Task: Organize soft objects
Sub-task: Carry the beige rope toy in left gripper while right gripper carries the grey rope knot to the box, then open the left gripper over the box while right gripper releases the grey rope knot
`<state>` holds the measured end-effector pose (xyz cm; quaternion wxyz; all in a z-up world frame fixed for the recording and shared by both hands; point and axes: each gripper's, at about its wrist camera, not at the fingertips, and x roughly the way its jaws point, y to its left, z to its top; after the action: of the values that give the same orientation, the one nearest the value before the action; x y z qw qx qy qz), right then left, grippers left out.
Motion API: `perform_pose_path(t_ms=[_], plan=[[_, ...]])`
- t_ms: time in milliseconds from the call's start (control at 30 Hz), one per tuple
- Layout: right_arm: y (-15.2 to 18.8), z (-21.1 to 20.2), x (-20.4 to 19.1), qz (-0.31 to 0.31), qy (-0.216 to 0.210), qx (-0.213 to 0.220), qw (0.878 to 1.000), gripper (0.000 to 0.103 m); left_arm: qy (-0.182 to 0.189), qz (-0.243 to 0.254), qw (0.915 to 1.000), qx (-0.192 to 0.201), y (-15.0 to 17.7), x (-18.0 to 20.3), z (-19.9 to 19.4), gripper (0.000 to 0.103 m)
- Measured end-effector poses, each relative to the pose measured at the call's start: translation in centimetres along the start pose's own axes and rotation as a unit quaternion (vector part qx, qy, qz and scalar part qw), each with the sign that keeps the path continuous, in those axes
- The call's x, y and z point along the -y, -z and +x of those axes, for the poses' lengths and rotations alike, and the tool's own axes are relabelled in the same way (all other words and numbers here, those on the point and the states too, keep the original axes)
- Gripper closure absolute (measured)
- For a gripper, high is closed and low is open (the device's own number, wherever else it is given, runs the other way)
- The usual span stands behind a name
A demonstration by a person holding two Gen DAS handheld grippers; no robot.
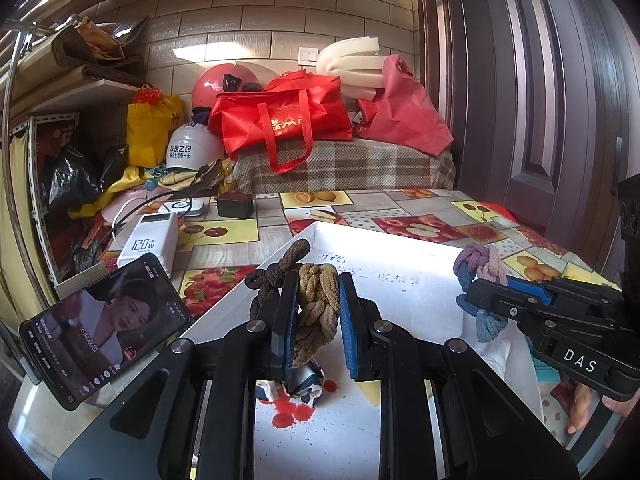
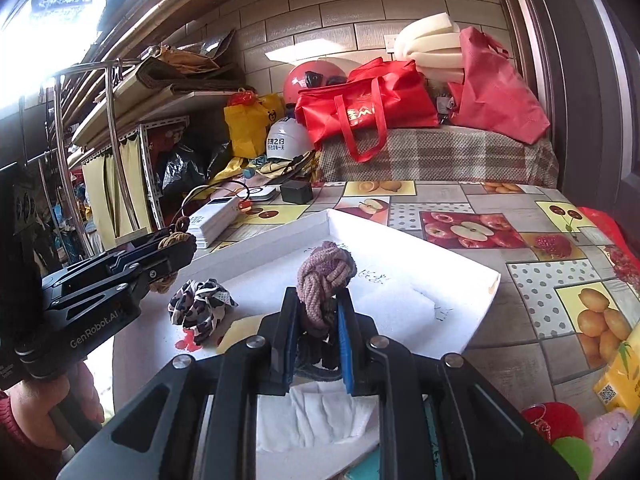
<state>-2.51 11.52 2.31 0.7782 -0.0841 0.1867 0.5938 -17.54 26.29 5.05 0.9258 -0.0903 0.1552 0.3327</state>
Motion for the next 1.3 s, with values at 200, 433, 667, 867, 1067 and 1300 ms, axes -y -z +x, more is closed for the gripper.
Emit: perform_pose_path(t_ms=[200, 433, 667, 867, 1067, 1300], plan=[[-0.8, 1.7, 0.4, -0.001, 0.006, -0.006, 1.0, 0.087, 0.02, -0.011, 0.9997, 0.008, -0.4, -0.5, 0.4, 0.085], [-1.1, 2.6, 0.7, 0.003, 0.003, -0.019, 1.0, 0.086, 0.043, 0.025, 0.9987, 0.0, -0.8, 1.2, 1.4, 0.085], [-1.2, 2.9, 0.1, -0.014, 0.011, -0.025, 1.0, 0.081, 0.035, -0.005, 0.9993, -0.015, -0.9, 0.2, 2.2, 0.072], [-1.2, 2.4, 0.2, -0.011, 0.038, -0.01, 0.999, 0.02, 0.004, -0.041, 0.9991, 0.008, -0.9, -1.1, 1.4, 0.0], [-1.1, 2.0, -0.3, -0.023, 0.045, 0.006, 0.999, 0.013, -0.004, -0.05, 0.9986, 0.017, -0.8, -1.6, 1.0, 0.0], [-1.1, 1.7, -0.3, -0.023, 0.05, 0.014, 0.998, 0.0, -0.015, -0.034, 0.9985, 0.04, -0.8, -1.0, 0.2, 0.0]])
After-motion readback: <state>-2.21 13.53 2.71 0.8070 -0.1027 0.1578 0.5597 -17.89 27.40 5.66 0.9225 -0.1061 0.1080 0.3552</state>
